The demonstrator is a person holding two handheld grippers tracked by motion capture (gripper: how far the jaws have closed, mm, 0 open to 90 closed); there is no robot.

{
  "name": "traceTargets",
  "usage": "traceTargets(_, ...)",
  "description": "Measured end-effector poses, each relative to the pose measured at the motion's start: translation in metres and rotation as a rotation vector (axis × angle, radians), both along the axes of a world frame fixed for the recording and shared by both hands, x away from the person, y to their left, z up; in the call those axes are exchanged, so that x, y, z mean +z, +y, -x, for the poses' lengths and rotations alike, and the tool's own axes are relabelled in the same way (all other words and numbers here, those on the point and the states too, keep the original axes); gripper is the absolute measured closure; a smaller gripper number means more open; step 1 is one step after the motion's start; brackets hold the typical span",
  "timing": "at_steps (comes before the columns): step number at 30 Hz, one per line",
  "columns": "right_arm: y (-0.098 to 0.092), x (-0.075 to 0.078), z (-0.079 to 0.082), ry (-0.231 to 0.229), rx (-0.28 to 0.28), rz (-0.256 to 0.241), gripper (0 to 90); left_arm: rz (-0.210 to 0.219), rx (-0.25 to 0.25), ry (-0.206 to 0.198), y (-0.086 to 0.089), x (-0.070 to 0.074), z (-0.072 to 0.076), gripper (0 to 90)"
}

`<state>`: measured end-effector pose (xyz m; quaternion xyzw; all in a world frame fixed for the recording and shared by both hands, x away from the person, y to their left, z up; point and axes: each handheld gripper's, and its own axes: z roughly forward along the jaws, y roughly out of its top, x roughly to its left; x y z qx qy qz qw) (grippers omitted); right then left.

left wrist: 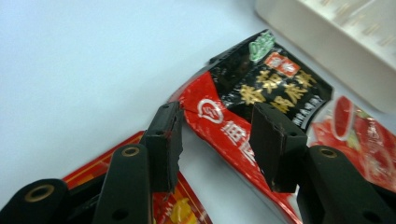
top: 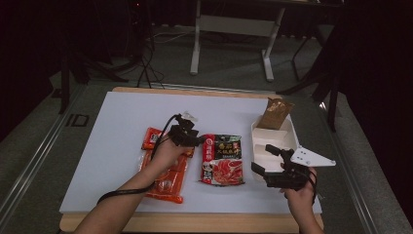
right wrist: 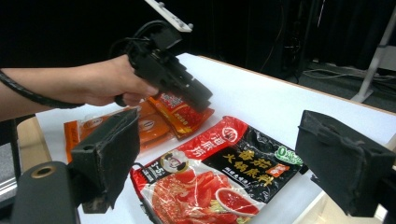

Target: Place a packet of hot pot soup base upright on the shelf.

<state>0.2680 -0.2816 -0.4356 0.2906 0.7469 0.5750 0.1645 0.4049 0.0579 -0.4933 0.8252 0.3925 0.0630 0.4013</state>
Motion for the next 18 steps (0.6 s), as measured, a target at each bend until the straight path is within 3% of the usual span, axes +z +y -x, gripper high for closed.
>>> traceTargets(2,0.000,0.000,0.000,0.000,-0.001,0.000,13.8,-0.003,0.007,0.008,-0.003,-0.004,-0.004,53.5)
traceTargets(5,0.000,-0.001,0.000,0.004,0.001,0.000,13.8,-0.042,0.004,-0.003,-0.009,-0.009,-0.008,53.5)
traceTargets(10,0.002,-0.002,0.000,0.004,0.011,0.010,13.8,-0.069,0.042,-0.008,-0.015,-0.017,-0.019,50.4)
traceTargets(13,0.003,-0.003,-0.001,0.002,0.016,0.011,13.8,-0.050,0.054,-0.004,-0.014,-0.020,-0.024,49.9)
traceTargets(15,0.003,-0.003,-0.001,0.009,0.016,0.012,13.8,-0.035,0.055,0.021,-0.014,-0.023,-0.029,48.4)
traceTargets(18,0.004,-0.004,-0.002,0.013,0.021,0.012,13.8,-0.048,0.060,0.023,-0.015,-0.028,-0.035,45.8)
